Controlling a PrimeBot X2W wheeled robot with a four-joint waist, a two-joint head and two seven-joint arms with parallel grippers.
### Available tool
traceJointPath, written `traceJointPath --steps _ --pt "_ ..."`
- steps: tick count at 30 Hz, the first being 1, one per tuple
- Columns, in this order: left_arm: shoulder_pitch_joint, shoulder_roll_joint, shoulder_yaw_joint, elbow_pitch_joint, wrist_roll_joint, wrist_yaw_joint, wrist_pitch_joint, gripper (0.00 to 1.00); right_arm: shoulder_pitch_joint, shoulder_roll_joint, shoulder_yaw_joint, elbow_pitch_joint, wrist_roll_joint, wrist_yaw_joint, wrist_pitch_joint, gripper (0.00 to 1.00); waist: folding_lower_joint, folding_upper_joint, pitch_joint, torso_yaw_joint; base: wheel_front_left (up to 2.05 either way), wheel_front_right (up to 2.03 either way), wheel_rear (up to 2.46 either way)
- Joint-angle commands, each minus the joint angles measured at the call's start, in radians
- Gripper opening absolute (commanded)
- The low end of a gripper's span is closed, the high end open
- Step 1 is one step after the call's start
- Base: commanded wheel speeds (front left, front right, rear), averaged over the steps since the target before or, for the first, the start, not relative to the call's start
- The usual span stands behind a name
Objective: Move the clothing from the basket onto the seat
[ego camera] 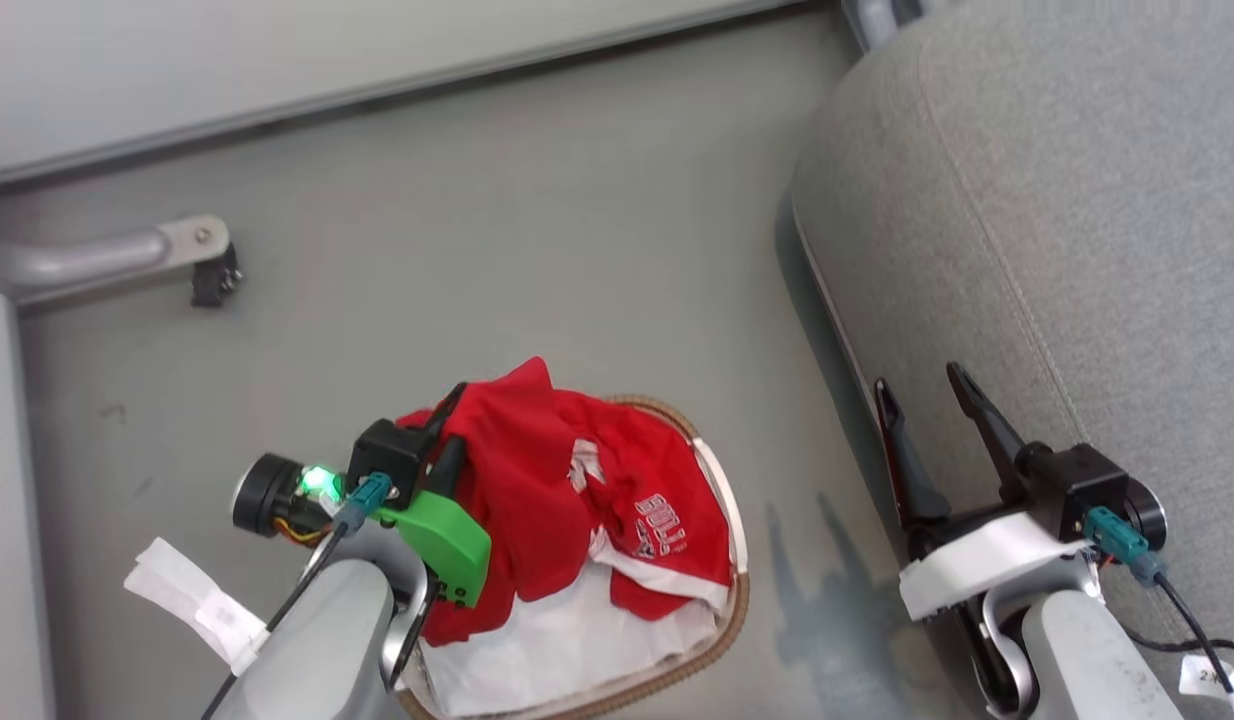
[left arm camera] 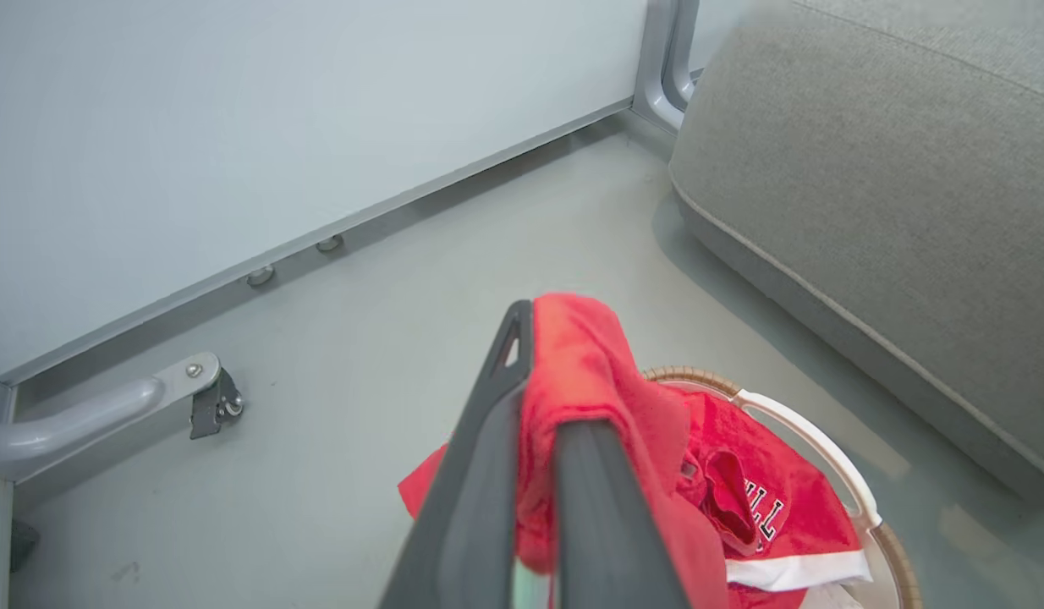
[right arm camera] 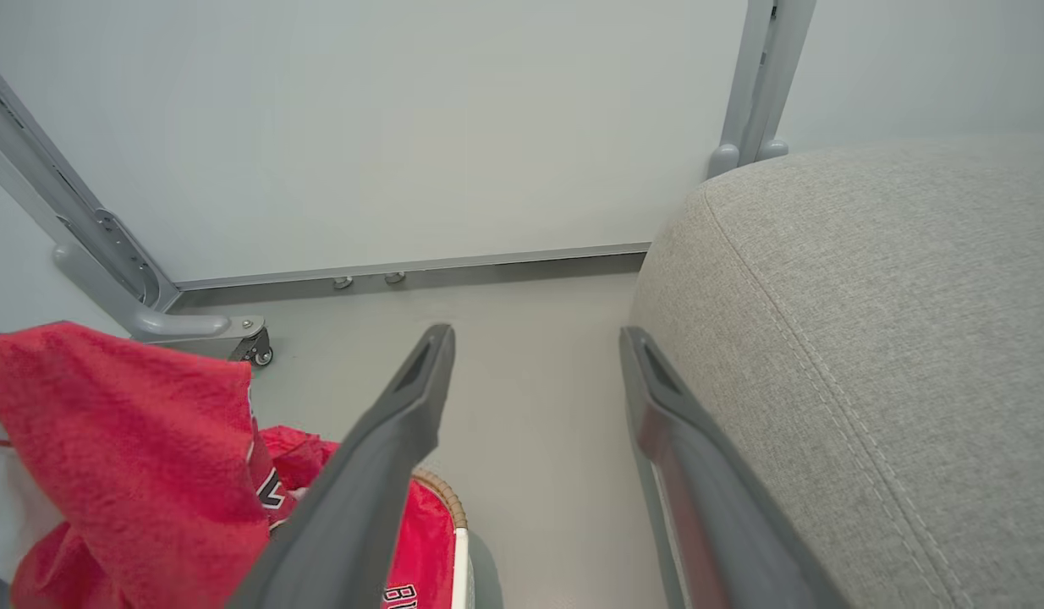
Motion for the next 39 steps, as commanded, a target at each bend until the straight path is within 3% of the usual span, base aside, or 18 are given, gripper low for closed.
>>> traceJointPath --steps 1,11,21,39 --pt "0.003 0.016 0.000 -0.023 0.013 -0.003 -0.004 0.00 0.023 -0.004 -0.005 0.005 -0.006 0.000 -0.002 1.00 0.0000 0.0000 -0.101 0.041 0.00 0.00 0.00" --pt "-0.121 0.098 -0.007 -0.200 0.074 -0.022 -0.002 0.00 0.089 -0.004 -0.003 0.017 -0.019 0.000 -0.002 1.00 0.0000 0.0000 -0.223 0.053 0.00 0.00 0.00" --pt "-0.324 0.189 -0.058 -0.338 0.103 -0.048 0.074 0.00 0.096 -0.004 0.012 0.009 -0.031 0.000 -0.002 1.00 0.0000 0.0000 -0.264 0.041 0.00 0.00 0.00" --pt "-0.514 0.193 -0.211 -0.389 0.035 -0.056 0.111 0.00 0.061 -0.004 0.112 -0.013 -0.053 0.000 -0.002 1.00 0.0000 0.0000 -0.309 0.045 0.00 0.00 0.00"
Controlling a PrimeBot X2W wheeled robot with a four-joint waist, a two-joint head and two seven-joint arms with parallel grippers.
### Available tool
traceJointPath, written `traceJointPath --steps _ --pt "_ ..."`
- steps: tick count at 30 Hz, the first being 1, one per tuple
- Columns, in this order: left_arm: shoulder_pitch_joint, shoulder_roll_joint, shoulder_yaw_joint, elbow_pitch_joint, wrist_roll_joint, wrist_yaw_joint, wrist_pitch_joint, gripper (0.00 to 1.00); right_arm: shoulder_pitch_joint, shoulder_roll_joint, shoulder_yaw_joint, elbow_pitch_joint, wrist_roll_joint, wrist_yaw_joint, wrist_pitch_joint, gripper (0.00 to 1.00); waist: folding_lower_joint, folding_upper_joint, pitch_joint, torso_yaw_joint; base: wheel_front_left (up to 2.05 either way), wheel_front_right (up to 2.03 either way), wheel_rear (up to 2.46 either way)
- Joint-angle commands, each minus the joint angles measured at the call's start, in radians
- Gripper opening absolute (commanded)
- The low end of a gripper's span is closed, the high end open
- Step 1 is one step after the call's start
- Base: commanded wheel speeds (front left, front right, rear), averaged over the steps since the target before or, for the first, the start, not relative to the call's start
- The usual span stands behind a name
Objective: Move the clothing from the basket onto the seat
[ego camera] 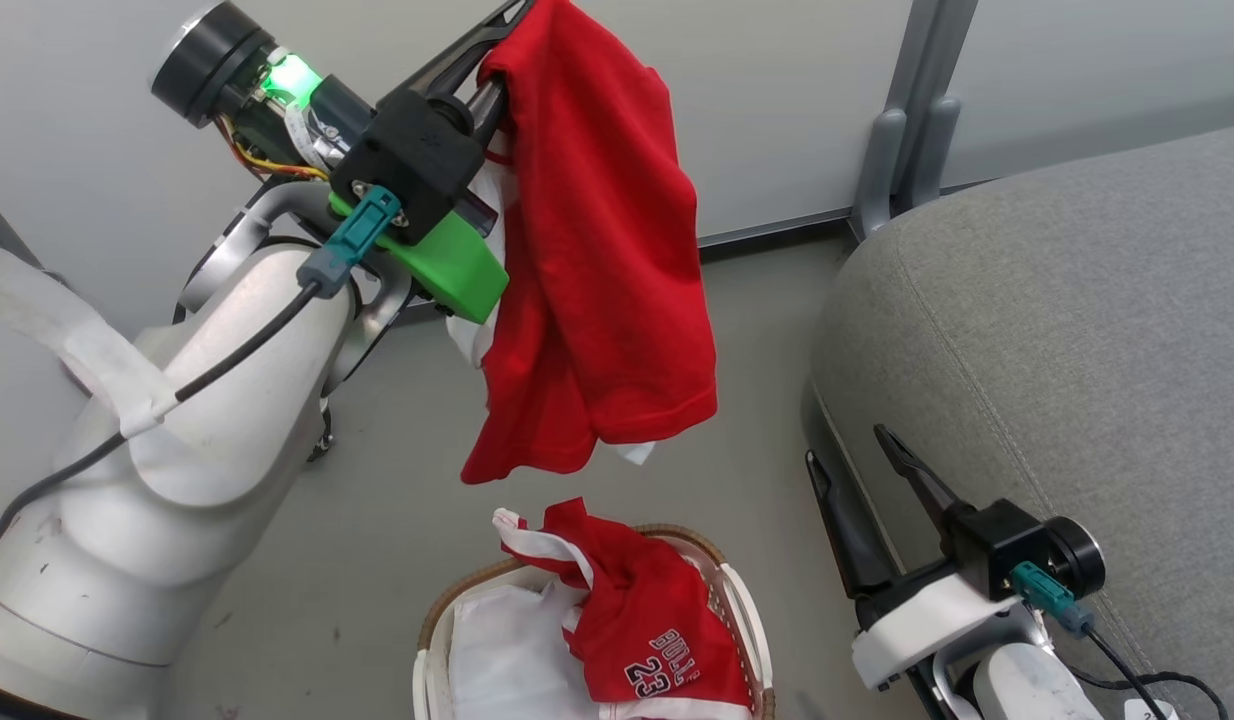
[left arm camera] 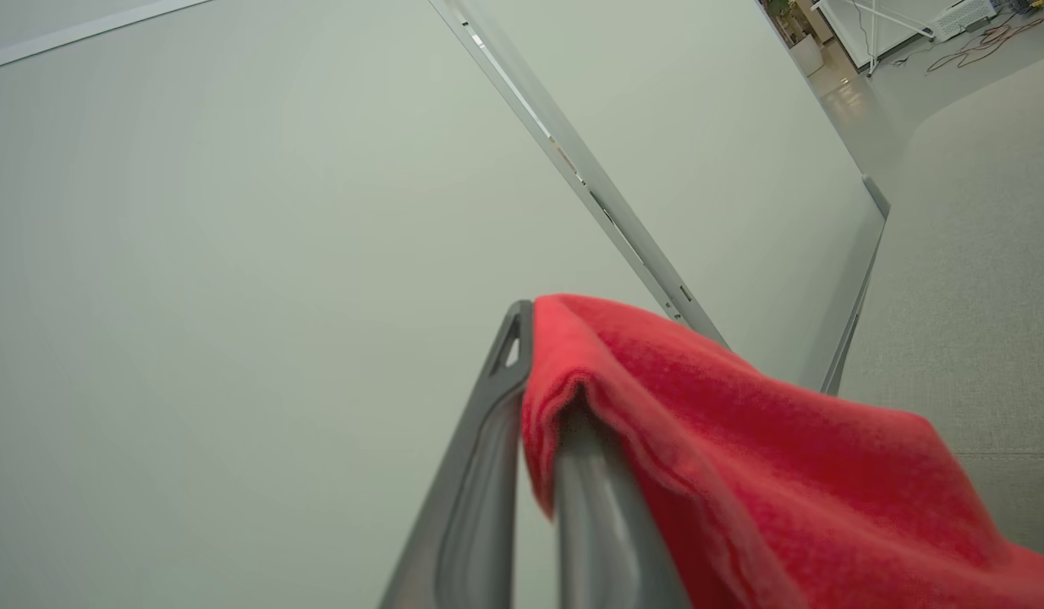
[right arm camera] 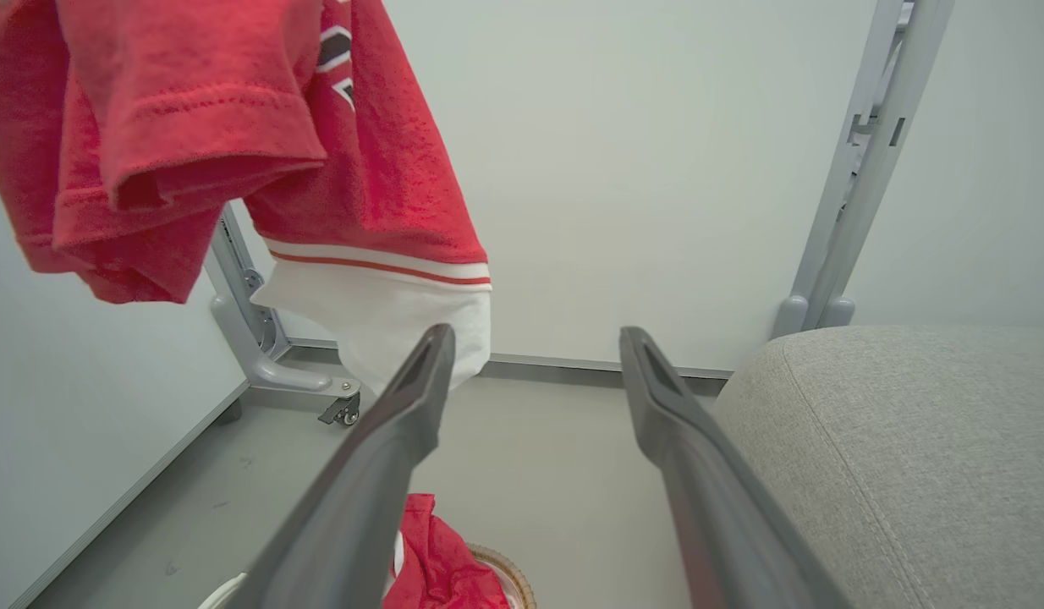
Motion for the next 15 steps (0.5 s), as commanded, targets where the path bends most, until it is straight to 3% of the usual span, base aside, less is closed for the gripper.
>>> traceJointPath --steps 1,15 --pt "-0.026 0.003 -0.004 -0.008 -0.014 -0.002 0.001 0.00 -0.015 -0.004 0.011 -0.004 -0.009 0.000 -0.002 1.00 0.0001 0.0000 -0.006 0.004 0.00 0.00 0.00" --pt "-0.058 -0.034 -0.057 -0.009 -0.025 0.000 -0.010 0.00 -0.143 -0.004 0.157 -0.007 -0.064 0.000 -0.002 1.00 0.0001 0.0000 -0.021 0.034 0.00 0.00 0.00"
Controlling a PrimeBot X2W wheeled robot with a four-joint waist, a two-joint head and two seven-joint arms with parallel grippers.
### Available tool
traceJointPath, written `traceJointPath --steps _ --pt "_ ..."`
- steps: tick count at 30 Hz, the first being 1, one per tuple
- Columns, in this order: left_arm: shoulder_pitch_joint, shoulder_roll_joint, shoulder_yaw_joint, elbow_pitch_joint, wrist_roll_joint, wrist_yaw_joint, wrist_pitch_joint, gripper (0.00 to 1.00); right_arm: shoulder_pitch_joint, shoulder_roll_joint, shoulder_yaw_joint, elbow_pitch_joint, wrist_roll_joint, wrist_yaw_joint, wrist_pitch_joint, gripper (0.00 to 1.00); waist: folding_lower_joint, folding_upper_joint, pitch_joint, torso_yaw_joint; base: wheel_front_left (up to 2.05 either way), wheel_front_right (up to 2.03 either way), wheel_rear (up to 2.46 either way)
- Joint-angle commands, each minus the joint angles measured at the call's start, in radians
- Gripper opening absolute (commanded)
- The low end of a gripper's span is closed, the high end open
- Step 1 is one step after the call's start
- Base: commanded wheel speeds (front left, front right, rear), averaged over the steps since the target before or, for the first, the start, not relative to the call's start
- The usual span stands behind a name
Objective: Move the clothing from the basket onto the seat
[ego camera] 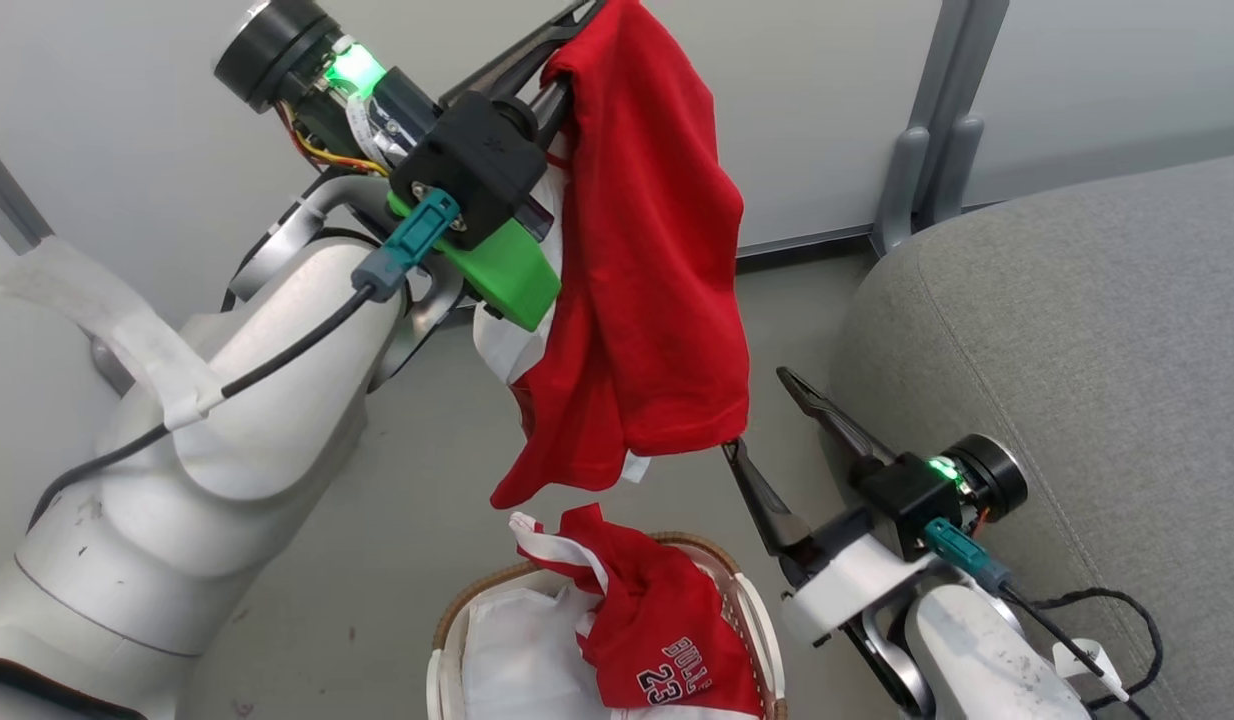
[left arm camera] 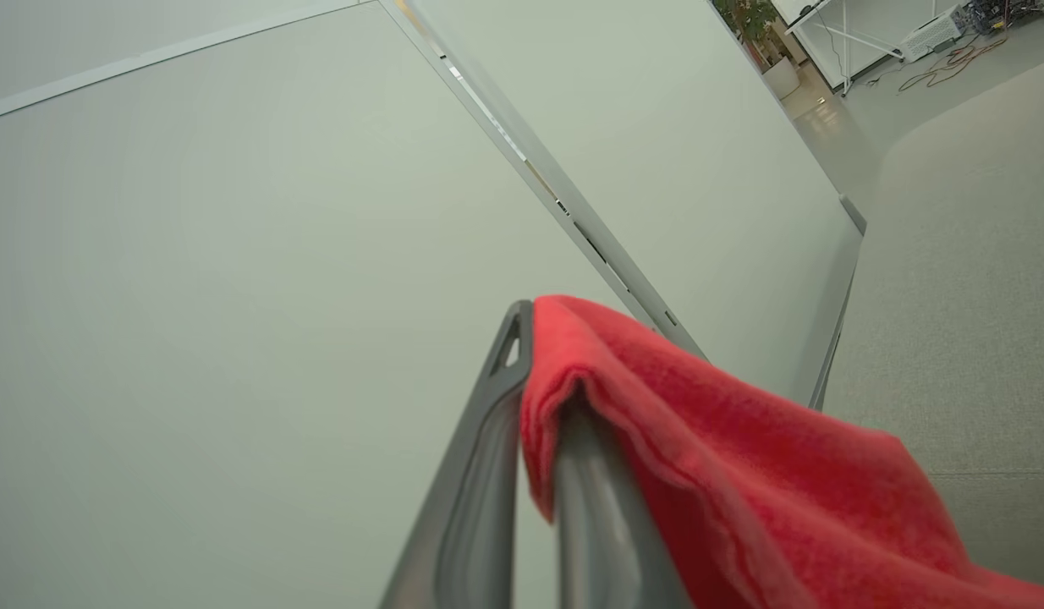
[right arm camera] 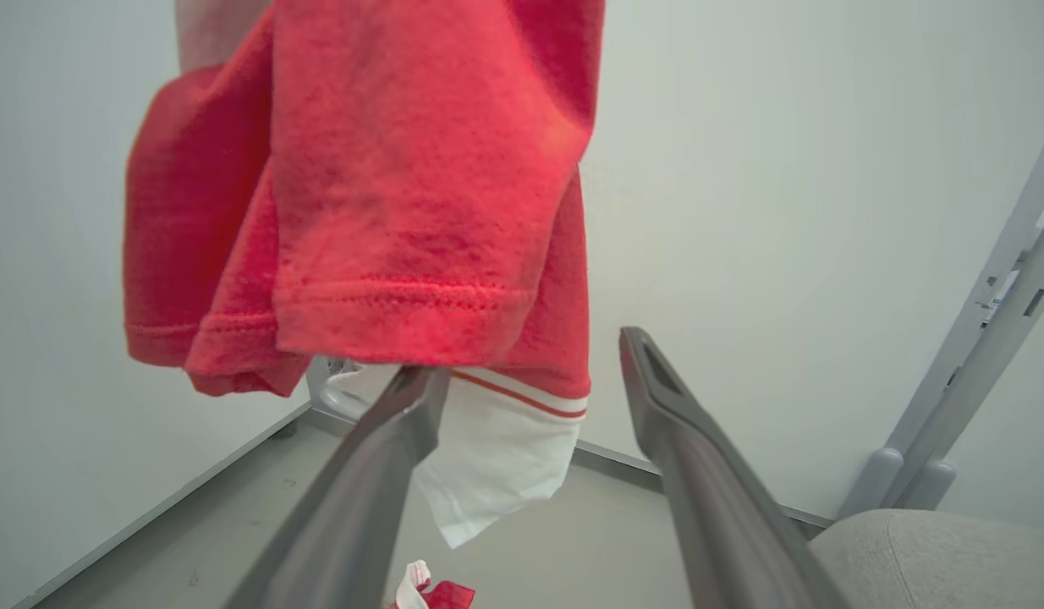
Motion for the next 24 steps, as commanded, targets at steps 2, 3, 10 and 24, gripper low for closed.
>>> traceJointPath --steps 2,3,10,24 --pt "-0.019 -0.004 -0.006 -0.006 -0.003 0.003 -0.002 0.00 -0.037 -0.004 0.018 -0.002 -0.012 -0.001 -0.002 1.00 0.0000 0.0000 -0.004 0.010 0.00 0.00 0.00" --pt "-0.019 -0.007 -0.009 -0.007 -0.003 0.003 -0.002 0.00 -0.049 -0.004 0.024 -0.002 -0.012 -0.001 -0.002 1.00 0.0000 0.0000 -0.005 0.013 0.00 0.00 0.00" --pt "0.007 -0.016 -0.031 -0.030 -0.009 0.005 -0.003 0.00 -0.137 -0.004 0.067 0.025 -0.032 -0.001 -0.002 1.00 0.0000 0.0000 -0.008 0.031 0.00 0.00 0.00" --pt "0.056 -0.011 -0.051 -0.074 -0.037 0.019 -0.010 0.00 -0.256 -0.004 0.069 0.070 0.039 -0.001 -0.002 0.31 0.0000 0.0000 -0.004 0.048 0.00 0.00 0.00"
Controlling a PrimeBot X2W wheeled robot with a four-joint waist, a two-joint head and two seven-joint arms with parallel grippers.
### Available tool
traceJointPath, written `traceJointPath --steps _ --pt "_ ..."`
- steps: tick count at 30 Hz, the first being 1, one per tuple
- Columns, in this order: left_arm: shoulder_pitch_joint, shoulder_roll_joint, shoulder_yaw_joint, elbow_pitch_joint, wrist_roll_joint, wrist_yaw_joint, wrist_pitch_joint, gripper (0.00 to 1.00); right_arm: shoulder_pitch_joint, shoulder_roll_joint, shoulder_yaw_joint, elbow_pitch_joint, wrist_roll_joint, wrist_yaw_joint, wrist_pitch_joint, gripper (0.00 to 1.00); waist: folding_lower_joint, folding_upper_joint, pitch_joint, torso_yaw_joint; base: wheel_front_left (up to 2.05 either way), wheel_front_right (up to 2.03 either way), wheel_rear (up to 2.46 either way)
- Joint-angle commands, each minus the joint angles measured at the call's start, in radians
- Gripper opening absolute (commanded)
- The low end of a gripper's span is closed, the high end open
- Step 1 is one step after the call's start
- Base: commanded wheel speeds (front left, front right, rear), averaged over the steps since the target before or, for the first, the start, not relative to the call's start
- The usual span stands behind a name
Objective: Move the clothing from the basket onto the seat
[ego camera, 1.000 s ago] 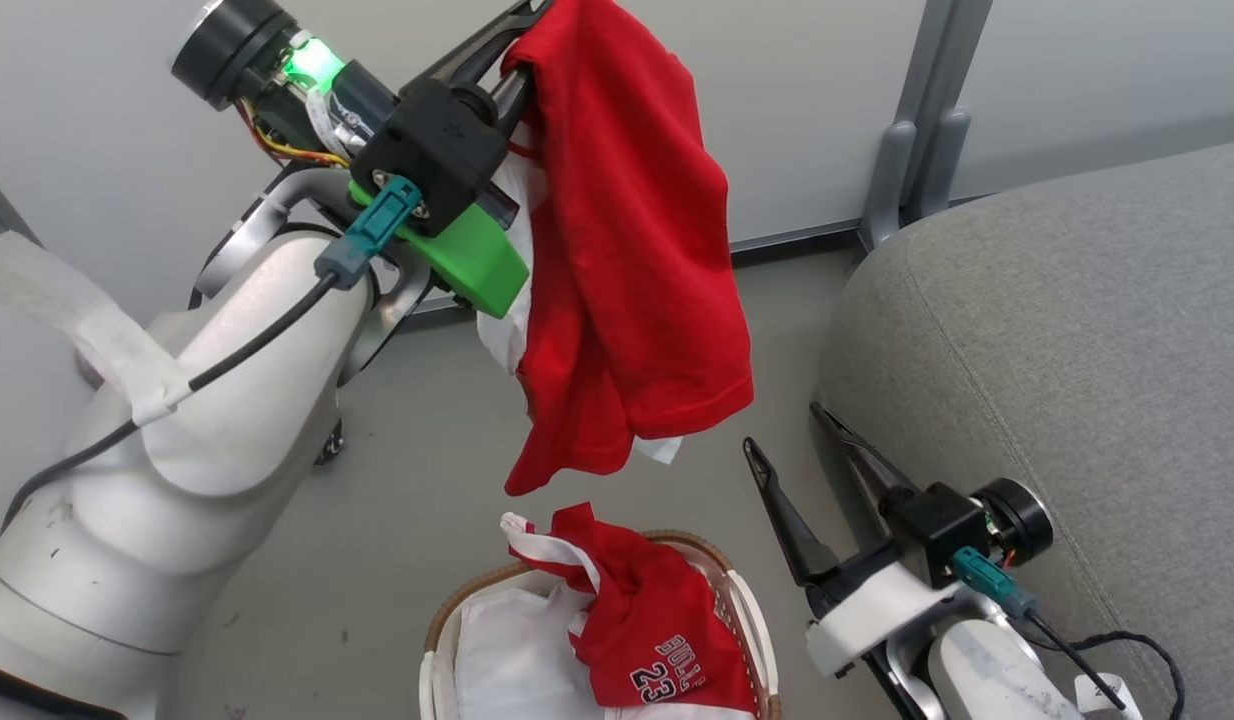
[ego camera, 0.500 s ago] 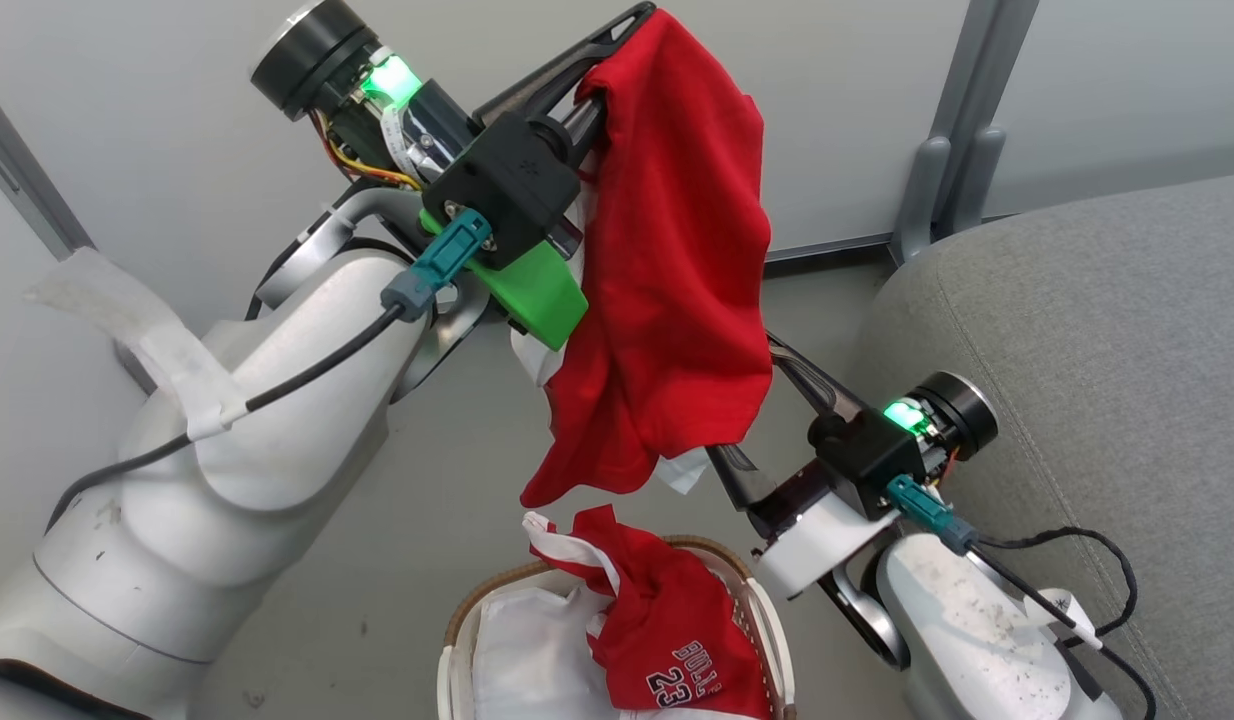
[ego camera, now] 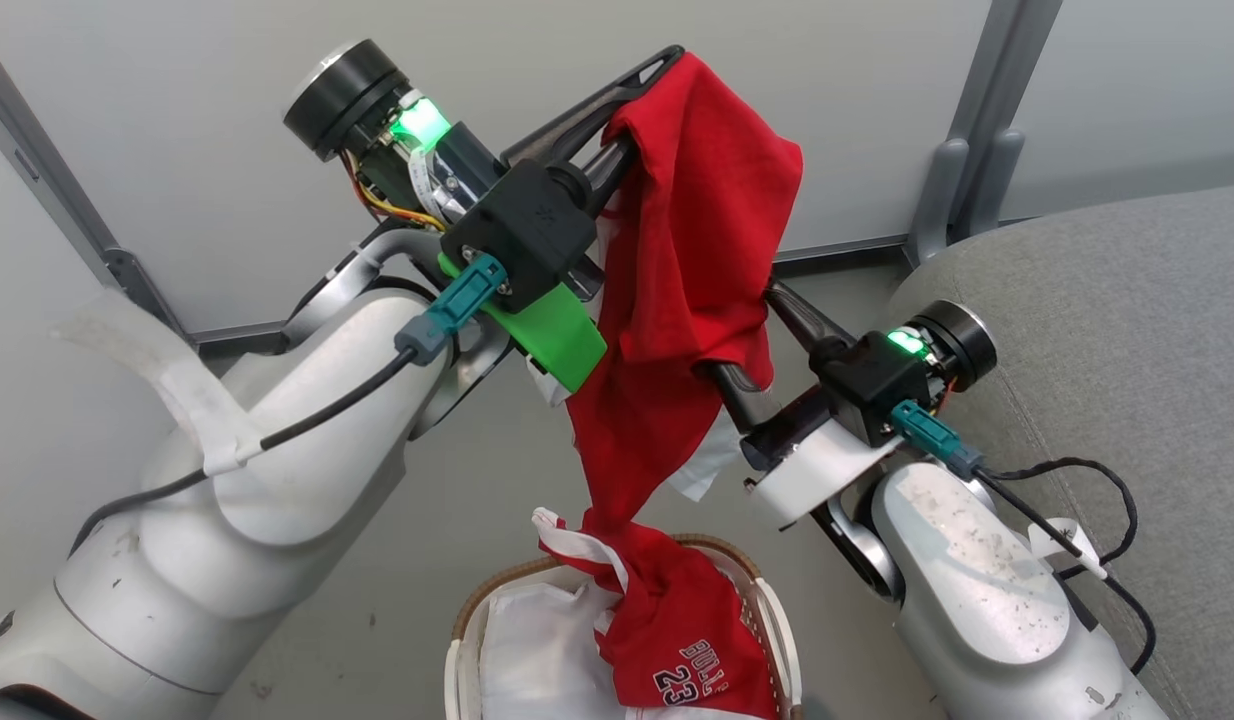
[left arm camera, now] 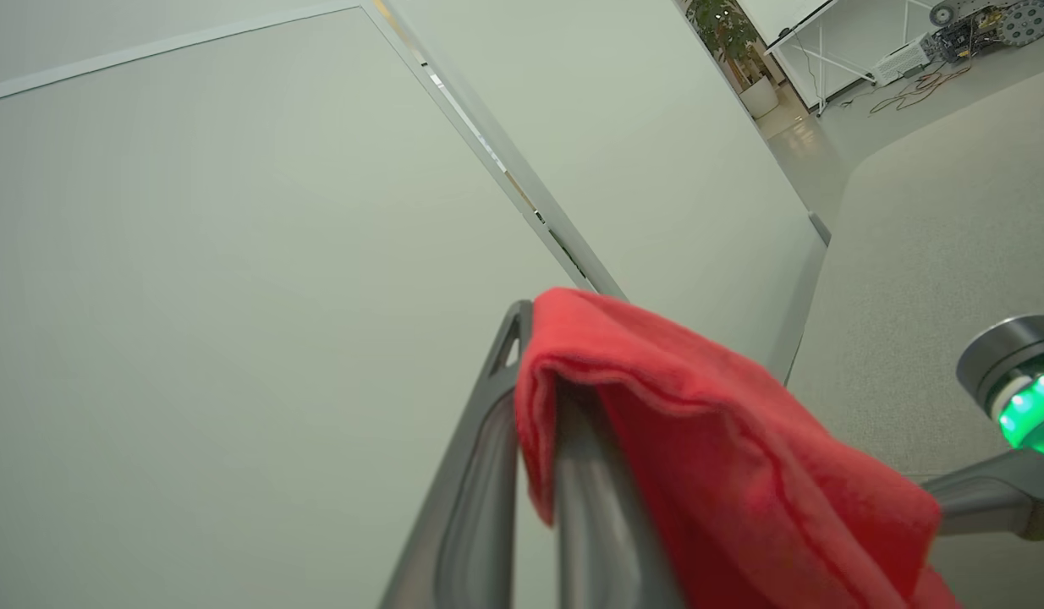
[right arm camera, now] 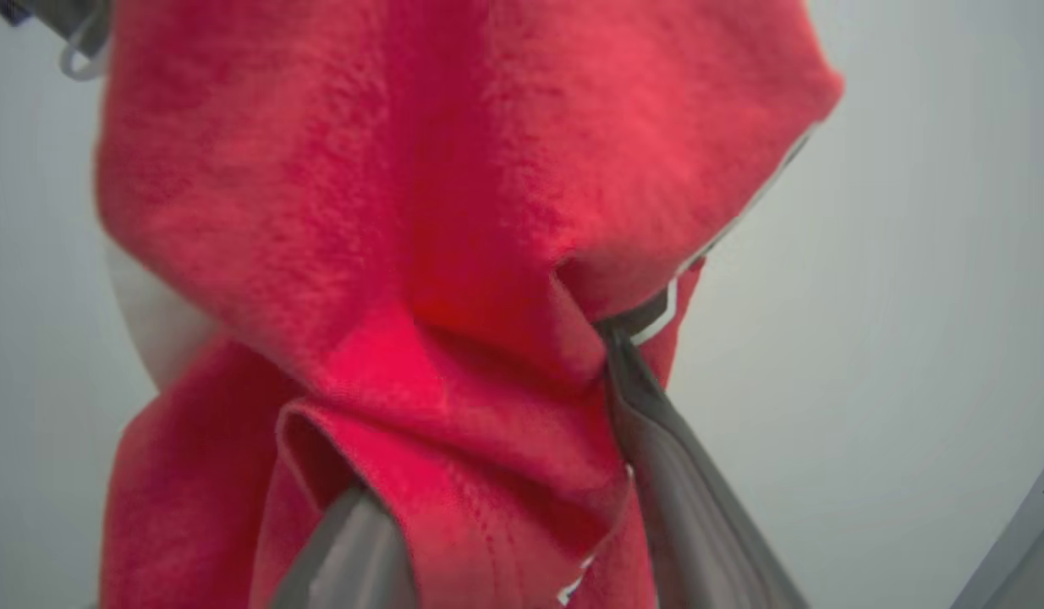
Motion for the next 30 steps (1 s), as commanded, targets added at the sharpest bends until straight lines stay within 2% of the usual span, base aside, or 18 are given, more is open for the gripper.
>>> traceJointPath --steps 1,3,15,18,19,21,30 --pt "0.017 0.006 -0.001 0.002 -0.008 0.009 -0.007 0.00 -0.017 -0.004 0.008 -0.001 0.010 -0.001 -0.002 0.16 0.0000 -0.0001 0.001 0.000 0.00 0.00 0.00" --pt "0.028 0.008 -0.001 0.005 -0.015 0.013 -0.007 0.00 -0.026 -0.004 0.015 -0.005 0.009 -0.001 -0.002 0.00 0.0000 -0.0001 0.003 0.000 0.00 0.00 0.00" --pt "0.132 0.030 0.035 0.031 -0.080 0.061 -0.044 0.00 -0.020 -0.004 -0.025 -0.039 -0.010 -0.001 -0.002 0.00 0.0000 -0.0001 0.009 -0.002 0.00 0.00 0.00" --pt "0.172 0.031 0.042 0.041 -0.098 0.071 -0.061 0.28 -0.019 -0.004 -0.050 -0.050 -0.017 -0.001 -0.002 0.00 0.0000 -0.0001 0.011 -0.003 0.00 0.00 0.00" --pt "0.190 0.028 0.046 0.043 -0.107 0.075 -0.068 0.43 -0.020 -0.004 -0.060 -0.054 -0.020 -0.001 -0.002 0.00 0.0000 -0.0001 0.012 -0.003 0.00 0.00 0.00" --pt "0.227 0.019 0.053 0.049 -0.123 0.083 -0.081 1.00 -0.021 -0.004 -0.078 -0.058 -0.024 -0.001 -0.002 0.00 0.0000 -0.0001 0.013 -0.003 0.00 0.00 0.00" --pt "0.413 -0.033 0.104 0.085 -0.172 0.106 -0.102 1.00 -0.016 -0.004 -0.156 -0.067 -0.050 -0.001 -0.002 0.00 0.0000 -0.0001 0.021 -0.009 0.00 0.00 0.00"
